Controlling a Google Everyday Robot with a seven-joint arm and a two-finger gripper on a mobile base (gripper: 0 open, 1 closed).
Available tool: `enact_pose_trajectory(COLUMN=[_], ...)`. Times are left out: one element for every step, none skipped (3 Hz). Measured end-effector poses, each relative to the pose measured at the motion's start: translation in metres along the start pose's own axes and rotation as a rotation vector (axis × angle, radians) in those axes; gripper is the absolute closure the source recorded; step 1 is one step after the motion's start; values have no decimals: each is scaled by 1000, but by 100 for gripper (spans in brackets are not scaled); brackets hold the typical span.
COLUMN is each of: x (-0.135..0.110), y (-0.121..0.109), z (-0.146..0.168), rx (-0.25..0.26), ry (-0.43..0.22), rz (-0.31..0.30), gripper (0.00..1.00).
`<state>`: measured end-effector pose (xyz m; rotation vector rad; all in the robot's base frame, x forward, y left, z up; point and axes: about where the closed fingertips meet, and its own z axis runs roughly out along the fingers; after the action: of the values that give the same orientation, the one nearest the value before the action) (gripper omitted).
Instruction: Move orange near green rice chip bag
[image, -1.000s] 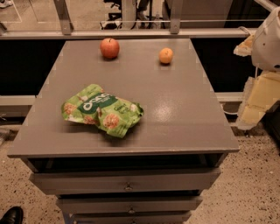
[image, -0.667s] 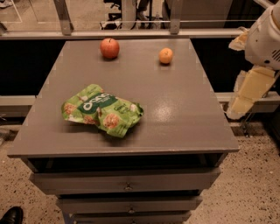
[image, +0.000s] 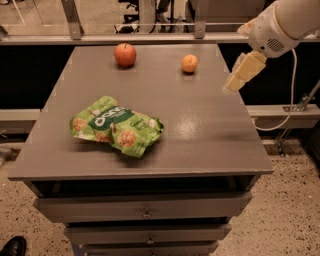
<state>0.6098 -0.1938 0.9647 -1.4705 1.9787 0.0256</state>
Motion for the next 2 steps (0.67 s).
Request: enact_pose_trajectory(x=[0,-3], y=[0,-11], z=[0,14], rx=[0,18], ry=[0,-74], rz=[0,51], gripper=[0,0])
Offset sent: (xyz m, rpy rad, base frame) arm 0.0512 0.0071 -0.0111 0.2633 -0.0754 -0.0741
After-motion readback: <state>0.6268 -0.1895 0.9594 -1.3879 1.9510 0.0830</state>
